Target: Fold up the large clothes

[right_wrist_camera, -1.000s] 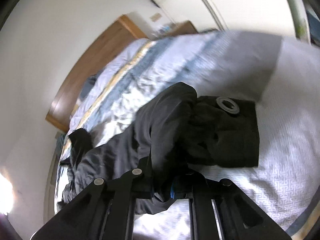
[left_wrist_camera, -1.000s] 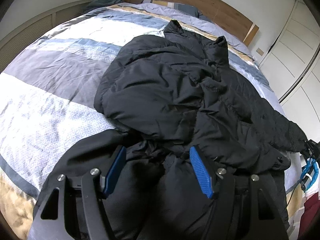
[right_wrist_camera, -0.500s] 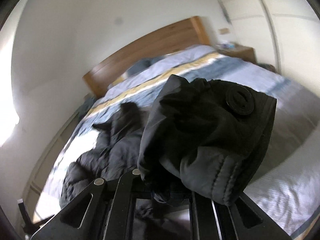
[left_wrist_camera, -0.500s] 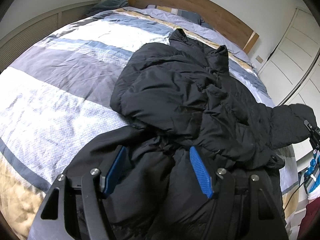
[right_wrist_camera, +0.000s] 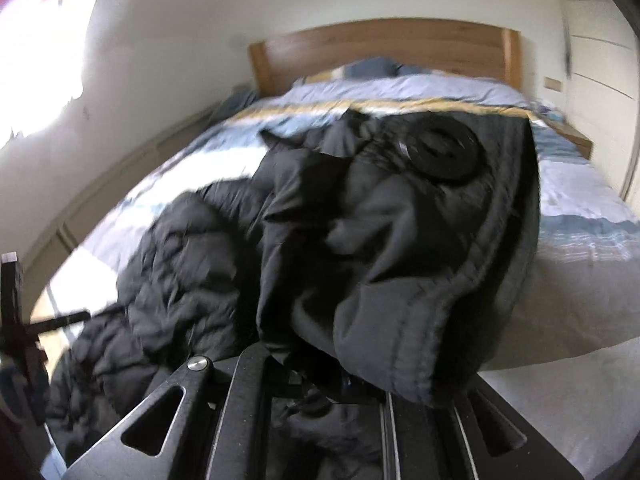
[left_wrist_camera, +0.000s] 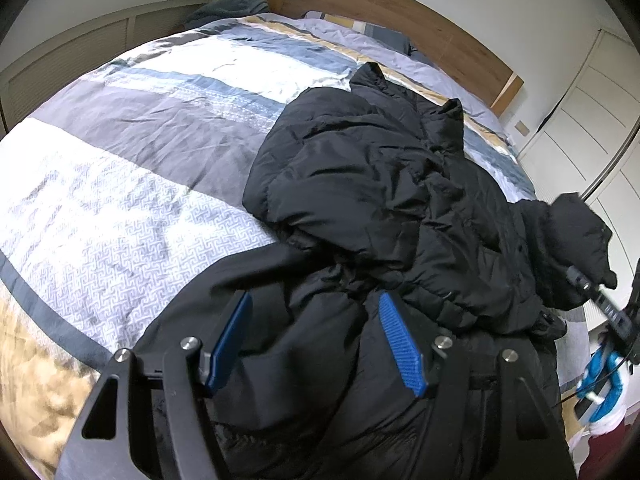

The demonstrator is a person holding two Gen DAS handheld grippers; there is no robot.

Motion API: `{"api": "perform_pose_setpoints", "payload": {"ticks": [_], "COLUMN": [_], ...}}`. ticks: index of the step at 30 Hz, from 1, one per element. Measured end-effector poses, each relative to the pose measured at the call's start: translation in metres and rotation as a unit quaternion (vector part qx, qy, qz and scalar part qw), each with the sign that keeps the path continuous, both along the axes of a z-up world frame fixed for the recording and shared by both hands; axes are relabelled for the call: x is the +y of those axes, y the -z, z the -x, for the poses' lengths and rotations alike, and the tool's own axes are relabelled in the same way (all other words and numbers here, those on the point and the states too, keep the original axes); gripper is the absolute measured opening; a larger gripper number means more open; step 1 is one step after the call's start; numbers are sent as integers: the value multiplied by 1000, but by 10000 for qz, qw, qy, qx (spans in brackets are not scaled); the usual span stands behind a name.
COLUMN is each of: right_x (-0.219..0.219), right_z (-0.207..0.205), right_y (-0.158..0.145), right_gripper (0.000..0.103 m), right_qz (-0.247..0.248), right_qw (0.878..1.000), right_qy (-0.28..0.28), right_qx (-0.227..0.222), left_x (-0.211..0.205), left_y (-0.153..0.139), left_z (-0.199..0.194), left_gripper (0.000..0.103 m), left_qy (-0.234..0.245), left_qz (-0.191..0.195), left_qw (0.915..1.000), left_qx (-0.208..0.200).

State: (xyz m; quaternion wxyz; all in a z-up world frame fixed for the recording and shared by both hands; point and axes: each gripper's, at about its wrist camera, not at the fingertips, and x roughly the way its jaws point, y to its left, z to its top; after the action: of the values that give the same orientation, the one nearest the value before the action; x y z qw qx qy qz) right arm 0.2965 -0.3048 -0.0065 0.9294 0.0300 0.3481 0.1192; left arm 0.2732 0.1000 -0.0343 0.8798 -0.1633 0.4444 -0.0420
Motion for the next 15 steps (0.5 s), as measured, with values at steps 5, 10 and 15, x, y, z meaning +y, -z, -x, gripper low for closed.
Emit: {"api": "perform_pose_setpoints", "payload": {"ticks": [5, 10, 15], "right_x": [44, 72, 77], "right_z": [9, 13, 15], "right_y": [27, 44, 50], "right_gripper": [17, 24, 56], "right_qz": [492, 860, 785], "right_qw": [9969, 9932, 9932], "right_qy": [-541, -710, -757], "right_qx": [278, 345, 416], "left_x": [0, -1, 2], "left_y": [4, 6, 6], "left_z": [0, 1, 5], "left_gripper": [64, 64, 64], "left_qy": [-18, 1, -70], "left_qz": [23, 26, 12], "left_qw": [10000, 10000, 9999], "left_qx": [48, 61, 88]}}
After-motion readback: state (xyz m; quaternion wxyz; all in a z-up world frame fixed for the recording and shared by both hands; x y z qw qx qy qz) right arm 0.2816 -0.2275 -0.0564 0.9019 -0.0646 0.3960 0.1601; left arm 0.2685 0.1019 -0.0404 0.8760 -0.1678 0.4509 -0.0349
